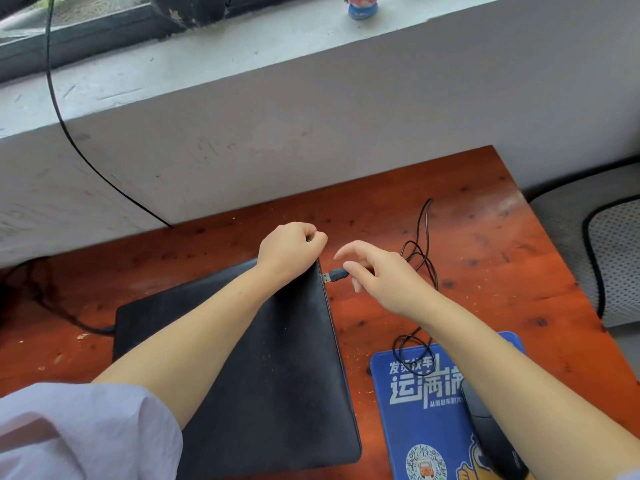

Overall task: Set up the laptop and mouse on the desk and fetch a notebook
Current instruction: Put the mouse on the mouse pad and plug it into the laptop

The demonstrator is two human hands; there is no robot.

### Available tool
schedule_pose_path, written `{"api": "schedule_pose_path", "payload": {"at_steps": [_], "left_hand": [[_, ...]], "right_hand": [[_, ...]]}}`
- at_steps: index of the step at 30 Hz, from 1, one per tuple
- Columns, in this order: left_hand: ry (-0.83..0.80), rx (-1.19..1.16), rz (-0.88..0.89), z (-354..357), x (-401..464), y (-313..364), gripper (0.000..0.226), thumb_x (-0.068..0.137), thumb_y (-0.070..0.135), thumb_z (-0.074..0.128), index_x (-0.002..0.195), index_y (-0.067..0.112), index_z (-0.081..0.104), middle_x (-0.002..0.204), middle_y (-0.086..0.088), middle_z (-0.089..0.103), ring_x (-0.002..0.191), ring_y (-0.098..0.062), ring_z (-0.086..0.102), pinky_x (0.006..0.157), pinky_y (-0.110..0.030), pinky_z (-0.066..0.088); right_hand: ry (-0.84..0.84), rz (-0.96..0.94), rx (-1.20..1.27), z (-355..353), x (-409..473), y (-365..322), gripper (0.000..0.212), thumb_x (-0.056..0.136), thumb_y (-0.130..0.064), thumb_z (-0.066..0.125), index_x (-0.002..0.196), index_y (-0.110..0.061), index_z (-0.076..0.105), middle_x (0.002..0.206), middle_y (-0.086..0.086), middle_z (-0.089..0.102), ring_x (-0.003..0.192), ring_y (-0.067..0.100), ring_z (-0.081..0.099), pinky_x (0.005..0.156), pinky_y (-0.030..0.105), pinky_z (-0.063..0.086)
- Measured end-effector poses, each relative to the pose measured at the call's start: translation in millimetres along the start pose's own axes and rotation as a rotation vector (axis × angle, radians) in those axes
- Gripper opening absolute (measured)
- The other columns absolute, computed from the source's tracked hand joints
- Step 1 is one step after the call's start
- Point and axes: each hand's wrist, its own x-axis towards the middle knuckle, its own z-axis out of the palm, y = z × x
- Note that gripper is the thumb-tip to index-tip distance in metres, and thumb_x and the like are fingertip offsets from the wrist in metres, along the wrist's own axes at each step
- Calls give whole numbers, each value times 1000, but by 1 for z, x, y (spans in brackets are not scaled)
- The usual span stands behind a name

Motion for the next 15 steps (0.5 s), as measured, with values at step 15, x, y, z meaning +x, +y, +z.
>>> {"api": "schedule_pose_path", "payload": {"at_steps": [15], "left_hand": [[24,3,-14,1,3,-3,32,78,30,44,51,16,34,46,1,35,51,-19,36,46,-27,27]], "right_hand": [[65,-200,-104,14,4,8,12,87,-27,60,99,-27,60,94,-7,69,81,9,58,71,27,47]]}}
